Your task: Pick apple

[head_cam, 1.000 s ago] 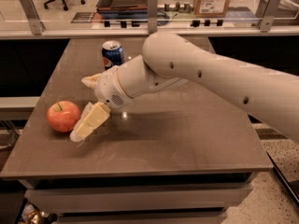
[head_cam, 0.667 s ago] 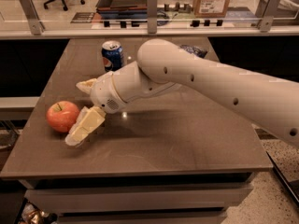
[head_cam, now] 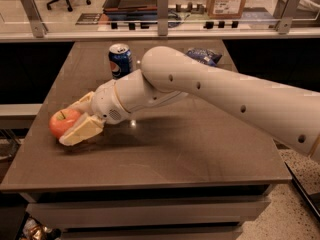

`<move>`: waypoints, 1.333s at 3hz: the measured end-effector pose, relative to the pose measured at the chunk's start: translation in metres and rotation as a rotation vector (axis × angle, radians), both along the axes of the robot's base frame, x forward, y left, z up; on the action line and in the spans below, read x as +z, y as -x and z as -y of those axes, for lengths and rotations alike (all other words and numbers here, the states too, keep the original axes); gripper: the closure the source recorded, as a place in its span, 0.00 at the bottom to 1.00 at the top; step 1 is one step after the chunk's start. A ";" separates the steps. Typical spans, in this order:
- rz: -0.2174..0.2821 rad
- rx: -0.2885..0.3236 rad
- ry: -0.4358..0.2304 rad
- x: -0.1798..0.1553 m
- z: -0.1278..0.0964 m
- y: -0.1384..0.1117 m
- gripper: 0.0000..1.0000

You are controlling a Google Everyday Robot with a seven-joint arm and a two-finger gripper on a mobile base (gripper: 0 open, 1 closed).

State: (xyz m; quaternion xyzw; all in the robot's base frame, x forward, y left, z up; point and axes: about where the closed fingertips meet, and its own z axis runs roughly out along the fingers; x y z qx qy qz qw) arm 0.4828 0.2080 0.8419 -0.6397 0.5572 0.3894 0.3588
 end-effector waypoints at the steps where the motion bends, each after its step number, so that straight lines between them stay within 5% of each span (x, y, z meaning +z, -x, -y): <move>1: 0.001 0.004 0.000 0.000 -0.002 0.001 0.64; 2: 0.001 0.008 0.000 0.001 -0.003 0.003 0.87; 3: 0.002 0.011 0.001 0.001 -0.005 0.004 1.00; 4: 0.033 0.052 -0.046 0.016 -0.001 0.000 1.00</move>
Offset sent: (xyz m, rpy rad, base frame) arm -0.0012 0.0014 0.0003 -0.0002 -0.0005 0.0034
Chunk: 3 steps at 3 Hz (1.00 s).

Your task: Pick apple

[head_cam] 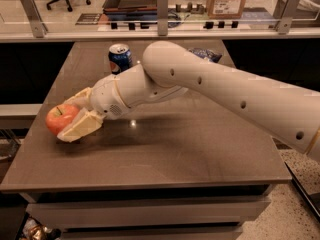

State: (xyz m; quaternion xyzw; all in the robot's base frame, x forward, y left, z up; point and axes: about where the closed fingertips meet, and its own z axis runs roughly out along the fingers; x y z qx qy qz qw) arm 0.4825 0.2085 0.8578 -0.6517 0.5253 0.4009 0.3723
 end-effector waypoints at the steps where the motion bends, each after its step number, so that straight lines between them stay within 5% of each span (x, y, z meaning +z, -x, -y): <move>1: 0.068 0.053 -0.045 0.031 0.005 -0.004 1.00; 3: 0.202 0.134 -0.053 0.094 -0.005 -0.007 1.00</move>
Offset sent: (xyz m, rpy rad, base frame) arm 0.0177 -0.0028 0.1010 0.0852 -0.2212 0.1473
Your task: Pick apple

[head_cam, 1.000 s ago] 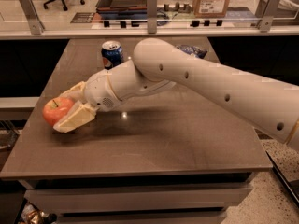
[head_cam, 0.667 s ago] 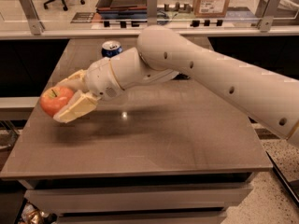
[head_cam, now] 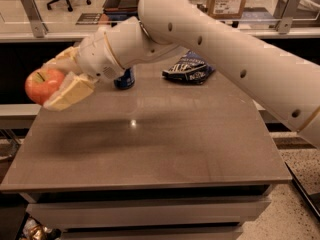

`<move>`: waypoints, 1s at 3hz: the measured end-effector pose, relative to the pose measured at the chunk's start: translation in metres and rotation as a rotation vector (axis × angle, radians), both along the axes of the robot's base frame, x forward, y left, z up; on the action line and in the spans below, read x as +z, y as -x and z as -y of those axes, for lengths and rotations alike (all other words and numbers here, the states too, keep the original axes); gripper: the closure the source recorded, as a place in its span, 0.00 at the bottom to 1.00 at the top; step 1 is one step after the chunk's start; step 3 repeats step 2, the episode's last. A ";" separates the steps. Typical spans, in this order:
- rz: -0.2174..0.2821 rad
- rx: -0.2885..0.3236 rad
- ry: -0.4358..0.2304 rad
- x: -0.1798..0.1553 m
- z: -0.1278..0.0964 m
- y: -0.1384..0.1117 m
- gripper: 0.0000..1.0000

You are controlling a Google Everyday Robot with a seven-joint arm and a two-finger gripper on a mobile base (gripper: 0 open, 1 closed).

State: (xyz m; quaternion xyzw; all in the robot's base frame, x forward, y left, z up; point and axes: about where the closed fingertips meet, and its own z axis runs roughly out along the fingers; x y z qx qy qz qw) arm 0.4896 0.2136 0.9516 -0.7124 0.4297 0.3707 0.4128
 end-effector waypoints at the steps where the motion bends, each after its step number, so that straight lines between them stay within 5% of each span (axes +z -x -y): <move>1: 0.057 0.021 0.013 0.028 -0.004 0.000 1.00; 3: 0.061 0.023 0.010 0.031 -0.005 0.000 1.00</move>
Offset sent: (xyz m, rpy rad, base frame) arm 0.0000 0.0039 0.0252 -0.0115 -0.0509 0.0186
